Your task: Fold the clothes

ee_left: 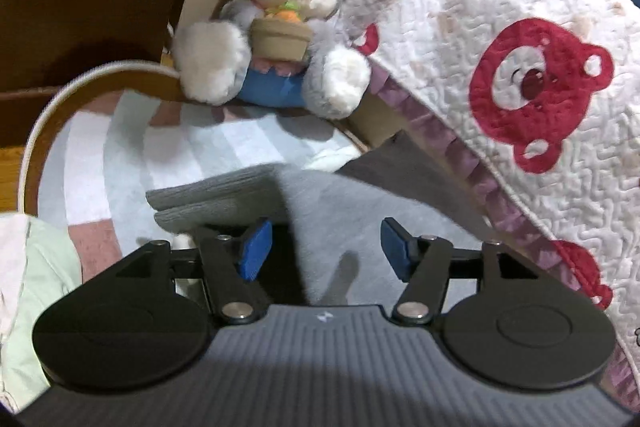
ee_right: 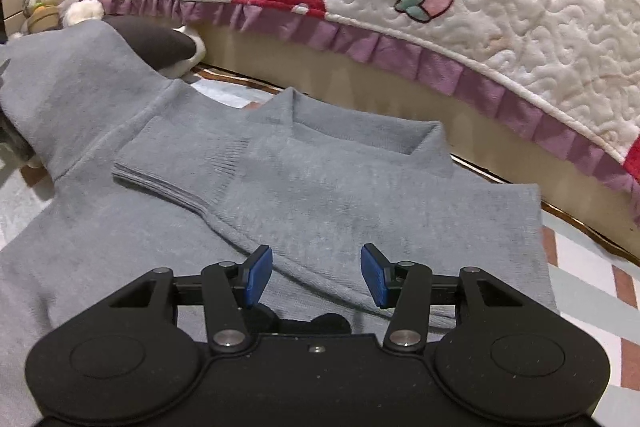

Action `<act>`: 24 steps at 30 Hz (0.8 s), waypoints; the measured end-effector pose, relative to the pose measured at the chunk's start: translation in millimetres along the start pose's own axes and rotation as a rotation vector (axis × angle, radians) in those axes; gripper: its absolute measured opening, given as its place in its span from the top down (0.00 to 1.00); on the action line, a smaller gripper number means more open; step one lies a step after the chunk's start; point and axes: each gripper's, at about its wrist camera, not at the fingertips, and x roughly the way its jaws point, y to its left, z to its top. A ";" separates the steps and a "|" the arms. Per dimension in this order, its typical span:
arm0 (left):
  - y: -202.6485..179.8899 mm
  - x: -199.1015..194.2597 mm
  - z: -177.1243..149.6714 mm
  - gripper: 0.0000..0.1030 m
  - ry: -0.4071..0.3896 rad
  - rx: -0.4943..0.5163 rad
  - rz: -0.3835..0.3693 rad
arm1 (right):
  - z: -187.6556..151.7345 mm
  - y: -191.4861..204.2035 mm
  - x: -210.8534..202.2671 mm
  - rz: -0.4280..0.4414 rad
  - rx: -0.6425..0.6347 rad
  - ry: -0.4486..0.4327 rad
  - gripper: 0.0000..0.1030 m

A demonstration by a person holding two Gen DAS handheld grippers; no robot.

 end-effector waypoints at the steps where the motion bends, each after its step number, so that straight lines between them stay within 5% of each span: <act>1: 4.9 4.7 -0.7 0.43 0.013 -0.027 -0.021 | 0.7 1.8 -0.3 0.008 -0.005 -0.005 0.48; 4: 16.3 10.4 -4.6 0.44 -0.059 -0.087 -0.078 | 2.7 9.0 0.3 0.046 -0.013 -0.013 0.48; 6: 6.4 8.1 -5.7 0.45 -0.140 0.015 -0.075 | 2.7 15.6 2.3 0.064 -0.028 -0.011 0.48; 7: 0.1 8.6 -5.5 0.53 -0.160 0.077 -0.091 | 2.6 18.2 3.5 0.073 -0.035 -0.010 0.48; 8: -4.5 12.4 -5.4 0.81 -0.138 0.116 -0.142 | 2.6 20.7 4.5 0.081 -0.041 -0.010 0.48; 9: -6.1 16.5 -6.4 0.94 -0.107 0.114 -0.186 | 2.9 22.6 5.0 0.089 -0.044 -0.013 0.48; 13: -14.3 0.1 -10.7 0.94 -0.142 0.119 -0.277 | 5.0 26.1 3.2 0.116 -0.038 -0.036 0.48; 16: -37.6 -37.2 -7.7 0.94 -0.185 0.185 -0.477 | 4.7 25.4 -0.8 0.122 -0.031 -0.049 0.48; 20: -100.9 -87.3 -31.4 0.94 -0.121 0.355 -0.734 | 2.6 18.3 -6.4 0.080 -0.041 -0.062 0.48; 22: -130.4 -84.9 -54.2 0.94 0.028 0.295 -0.869 | 2.0 9.7 -6.0 0.067 -0.029 -0.051 0.48; 24: -157.7 -76.5 -93.7 0.93 0.166 0.276 -0.894 | 0.3 -1.4 -4.8 0.064 0.017 -0.043 0.48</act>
